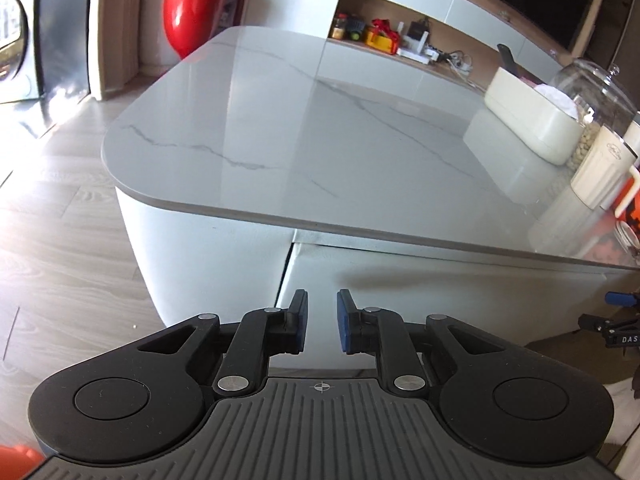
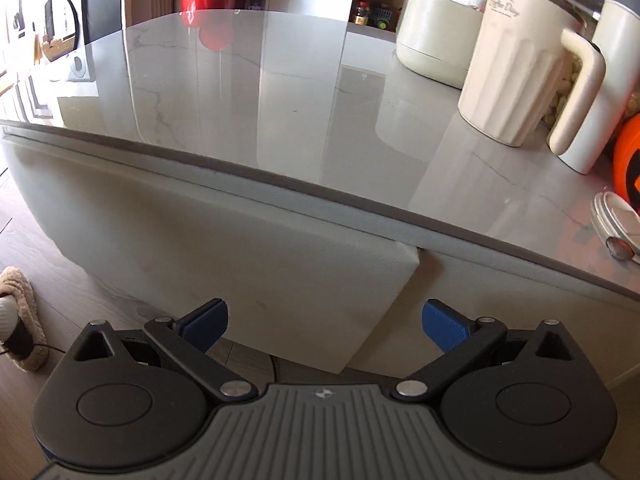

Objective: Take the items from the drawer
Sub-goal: 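Move both tools toward the drawer front of the white island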

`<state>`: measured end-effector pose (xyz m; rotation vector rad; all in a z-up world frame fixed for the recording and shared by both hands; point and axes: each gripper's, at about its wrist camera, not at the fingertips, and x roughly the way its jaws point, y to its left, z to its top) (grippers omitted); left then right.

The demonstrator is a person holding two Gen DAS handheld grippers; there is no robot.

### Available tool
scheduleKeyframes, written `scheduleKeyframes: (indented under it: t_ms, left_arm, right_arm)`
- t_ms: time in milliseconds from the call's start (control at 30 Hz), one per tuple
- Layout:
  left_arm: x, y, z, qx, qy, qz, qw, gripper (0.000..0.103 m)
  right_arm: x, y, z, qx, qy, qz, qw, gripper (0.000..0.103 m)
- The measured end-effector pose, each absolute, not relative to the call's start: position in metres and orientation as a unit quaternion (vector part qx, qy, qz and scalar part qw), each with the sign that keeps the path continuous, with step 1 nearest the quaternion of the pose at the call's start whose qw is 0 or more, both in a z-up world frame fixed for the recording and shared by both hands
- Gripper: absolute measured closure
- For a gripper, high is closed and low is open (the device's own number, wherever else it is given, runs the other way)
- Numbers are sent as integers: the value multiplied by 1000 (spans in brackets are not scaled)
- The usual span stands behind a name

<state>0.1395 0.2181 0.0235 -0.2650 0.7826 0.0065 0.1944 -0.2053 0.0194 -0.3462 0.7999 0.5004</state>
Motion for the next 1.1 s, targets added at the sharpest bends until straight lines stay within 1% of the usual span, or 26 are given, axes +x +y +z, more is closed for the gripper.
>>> scheduleKeyframes:
  t_ms: [133, 233, 333, 400, 467, 600, 733, 967, 1100]
  left_arm:
    - [140, 229, 28, -153, 369, -3, 917, 86]
    - [148, 240, 37, -168, 366, -34, 915, 86]
    - [150, 239, 48, -126, 347, -68, 927, 86]
    - [146, 239, 48, -122, 338, -75, 930, 86]
    - [144, 234, 41, -120, 348, -86, 926, 86]
    - [147, 209, 23, -78, 376, -88, 919, 86]
    - [150, 205, 17, -111, 379, -98, 914, 86]
    - [154, 209, 18, -127, 368, -80, 918, 86]
    - [154, 217, 20, -143, 360, -56, 920, 86]
  right_arm:
    - [201, -212, 22, -149, 375, 236, 884, 0]
    - [212, -215, 24, -127, 389, 239, 881, 0]
    - [222, -219, 30, -113, 395, 250, 877, 0]
    - [229, -222, 34, -115, 396, 271, 870, 0]
    - [233, -222, 38, -139, 383, 293, 865, 0]
    - [237, -216, 27, -146, 404, 301, 852, 0]
    - [230, -211, 25, -165, 383, 304, 857, 0]
    - [231, -221, 30, -109, 391, 307, 861, 0]
    - [225, -221, 26, -143, 379, 316, 858, 0]
